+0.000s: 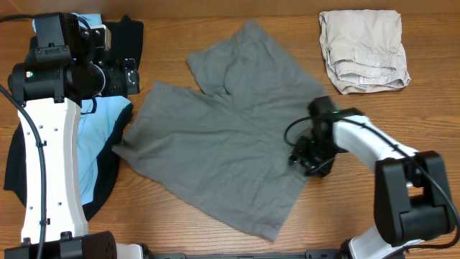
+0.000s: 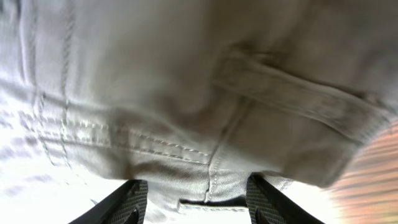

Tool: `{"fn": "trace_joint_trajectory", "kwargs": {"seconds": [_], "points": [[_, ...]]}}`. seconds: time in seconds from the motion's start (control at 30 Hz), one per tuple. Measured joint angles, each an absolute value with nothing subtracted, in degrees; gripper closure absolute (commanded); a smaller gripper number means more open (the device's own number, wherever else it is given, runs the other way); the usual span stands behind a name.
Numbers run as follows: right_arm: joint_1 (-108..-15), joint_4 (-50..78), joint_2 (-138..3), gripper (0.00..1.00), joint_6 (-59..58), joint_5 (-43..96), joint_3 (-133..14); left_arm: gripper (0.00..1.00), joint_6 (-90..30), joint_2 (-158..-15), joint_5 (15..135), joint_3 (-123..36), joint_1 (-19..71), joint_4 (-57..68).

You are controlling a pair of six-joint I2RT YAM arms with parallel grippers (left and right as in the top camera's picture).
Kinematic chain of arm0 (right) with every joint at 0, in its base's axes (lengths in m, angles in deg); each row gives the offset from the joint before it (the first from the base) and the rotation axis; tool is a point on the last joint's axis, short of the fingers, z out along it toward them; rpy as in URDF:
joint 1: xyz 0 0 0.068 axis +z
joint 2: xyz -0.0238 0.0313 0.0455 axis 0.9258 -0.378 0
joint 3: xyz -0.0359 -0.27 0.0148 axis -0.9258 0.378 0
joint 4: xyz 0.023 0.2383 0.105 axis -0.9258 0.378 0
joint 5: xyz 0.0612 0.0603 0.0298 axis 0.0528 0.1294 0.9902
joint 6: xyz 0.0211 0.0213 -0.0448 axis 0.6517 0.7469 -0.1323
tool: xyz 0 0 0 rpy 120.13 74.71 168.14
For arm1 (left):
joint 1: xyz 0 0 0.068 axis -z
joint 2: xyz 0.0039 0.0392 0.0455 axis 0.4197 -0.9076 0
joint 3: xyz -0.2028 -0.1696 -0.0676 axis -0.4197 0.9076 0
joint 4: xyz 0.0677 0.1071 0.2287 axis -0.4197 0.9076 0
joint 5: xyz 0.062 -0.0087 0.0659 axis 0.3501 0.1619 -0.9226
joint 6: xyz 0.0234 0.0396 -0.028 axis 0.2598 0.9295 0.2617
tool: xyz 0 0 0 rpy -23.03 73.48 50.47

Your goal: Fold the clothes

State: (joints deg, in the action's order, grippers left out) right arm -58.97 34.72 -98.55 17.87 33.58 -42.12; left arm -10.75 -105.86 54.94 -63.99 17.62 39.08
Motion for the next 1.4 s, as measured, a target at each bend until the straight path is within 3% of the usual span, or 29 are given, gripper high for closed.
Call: {"fn": "trace_joint_trajectory", "kwargs": {"seconds": [0.4,0.63,0.87,1.03,1.4], "points": [[-79.21,30.83,-98.55,0.32,10.74,33.18,-43.61,0.00,-10.75,-105.92,54.72,-61.39,17.62,38.09],[-89.48,39.76,-101.15,0.13,4.45,29.42,-52.29,0.00,-10.75,-107.95,54.50,-61.39,17.62,38.25],[-87.41,54.30,-99.84,0.07,2.92,30.91,-70.73,0.00,-10.62,-109.00,54.52,-61.32,17.62,37.83],[-85.13,61.97,-90.49,0.03,3.96,31.70,-79.98,0.00,-8.39,-108.26,56.16,-61.30,17.62,38.71],[-84.57,78.08,-65.42,0.01,6.41,31.98,-83.87,0.00,-3.86,-99.45,67.27,-61.28,17.62,48.21]]}}
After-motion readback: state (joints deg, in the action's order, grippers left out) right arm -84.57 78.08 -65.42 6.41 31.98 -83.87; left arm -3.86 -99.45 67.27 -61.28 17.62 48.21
